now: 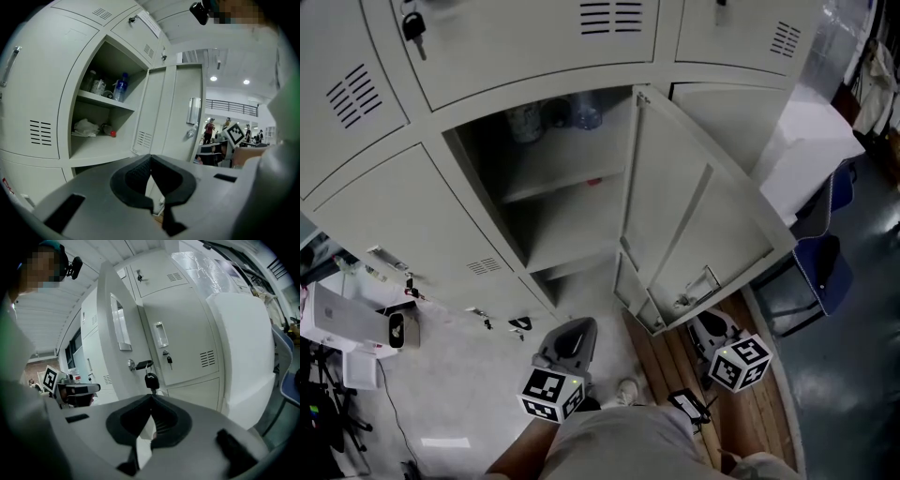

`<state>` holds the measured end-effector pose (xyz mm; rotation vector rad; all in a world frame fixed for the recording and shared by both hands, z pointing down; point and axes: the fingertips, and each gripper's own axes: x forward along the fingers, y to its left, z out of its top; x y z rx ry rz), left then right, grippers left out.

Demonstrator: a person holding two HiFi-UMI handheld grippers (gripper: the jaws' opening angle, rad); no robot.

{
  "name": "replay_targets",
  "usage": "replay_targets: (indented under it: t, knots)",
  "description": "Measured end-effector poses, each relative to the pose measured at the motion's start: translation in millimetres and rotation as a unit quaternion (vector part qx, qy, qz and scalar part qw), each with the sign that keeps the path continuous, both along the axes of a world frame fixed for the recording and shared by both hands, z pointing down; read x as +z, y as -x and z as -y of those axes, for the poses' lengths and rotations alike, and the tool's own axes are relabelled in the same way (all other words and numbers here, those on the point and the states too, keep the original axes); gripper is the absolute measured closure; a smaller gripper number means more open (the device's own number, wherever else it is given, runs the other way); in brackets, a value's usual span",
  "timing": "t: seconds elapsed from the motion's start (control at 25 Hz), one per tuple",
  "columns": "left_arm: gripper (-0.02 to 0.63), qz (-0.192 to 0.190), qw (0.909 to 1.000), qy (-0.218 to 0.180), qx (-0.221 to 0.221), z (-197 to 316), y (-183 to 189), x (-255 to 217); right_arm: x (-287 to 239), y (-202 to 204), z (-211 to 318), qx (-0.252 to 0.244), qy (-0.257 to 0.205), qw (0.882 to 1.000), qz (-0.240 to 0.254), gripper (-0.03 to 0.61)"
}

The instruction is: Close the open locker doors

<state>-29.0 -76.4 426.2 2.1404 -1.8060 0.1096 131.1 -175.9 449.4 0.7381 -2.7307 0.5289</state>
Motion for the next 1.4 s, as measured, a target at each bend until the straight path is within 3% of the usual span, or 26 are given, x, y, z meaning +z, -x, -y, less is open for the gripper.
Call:
replay_targets:
  t: [0.6,1.4]
  knots:
    - [0.6,-0.004,1.0,0.003,0.008,-1,19,5,5,56,-46,-0.068,0.012,0.998,0.001,0.551]
    - [0.6,-0.001,0.999,0.002,-0.045,-25,76,5,-1,143,-78,-0.157,0.009,0.987,0.016,0.551]
